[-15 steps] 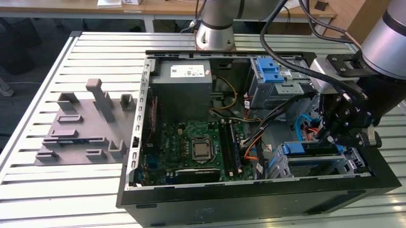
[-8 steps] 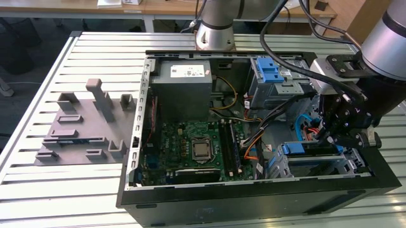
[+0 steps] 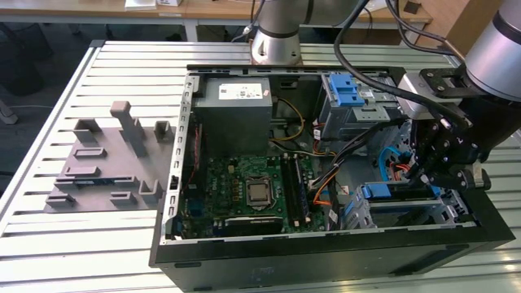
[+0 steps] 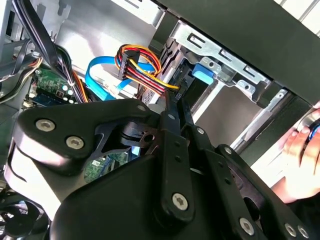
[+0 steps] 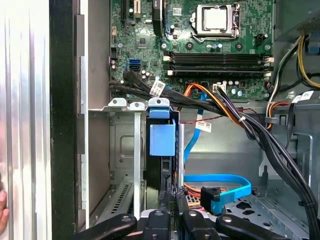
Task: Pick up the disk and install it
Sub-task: 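Insert the first disk wire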
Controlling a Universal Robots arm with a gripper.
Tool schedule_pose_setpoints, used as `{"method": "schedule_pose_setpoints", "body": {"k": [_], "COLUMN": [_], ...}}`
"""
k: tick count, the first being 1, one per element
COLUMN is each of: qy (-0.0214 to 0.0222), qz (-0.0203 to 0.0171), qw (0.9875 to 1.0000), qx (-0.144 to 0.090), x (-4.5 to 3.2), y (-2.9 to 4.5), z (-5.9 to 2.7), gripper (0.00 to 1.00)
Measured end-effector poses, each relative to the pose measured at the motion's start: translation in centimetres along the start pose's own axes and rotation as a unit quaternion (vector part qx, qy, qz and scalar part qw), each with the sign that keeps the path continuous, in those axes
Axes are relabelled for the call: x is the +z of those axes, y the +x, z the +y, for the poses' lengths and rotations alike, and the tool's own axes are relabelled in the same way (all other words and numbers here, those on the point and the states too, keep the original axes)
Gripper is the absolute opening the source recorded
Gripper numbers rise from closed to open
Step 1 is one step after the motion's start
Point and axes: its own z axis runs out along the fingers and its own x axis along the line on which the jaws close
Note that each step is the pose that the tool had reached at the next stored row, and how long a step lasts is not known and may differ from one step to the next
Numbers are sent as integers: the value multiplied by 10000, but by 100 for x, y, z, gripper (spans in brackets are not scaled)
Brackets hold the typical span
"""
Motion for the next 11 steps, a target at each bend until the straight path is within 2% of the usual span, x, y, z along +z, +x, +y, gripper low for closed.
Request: {"method": "schedule_pose_setpoints", "body": {"k": [11], "qy": [0], "qz": [2], "qw": [10000], "qx": [28], "x": [20], "y": [7], "z": [0], "gripper": [16]}}
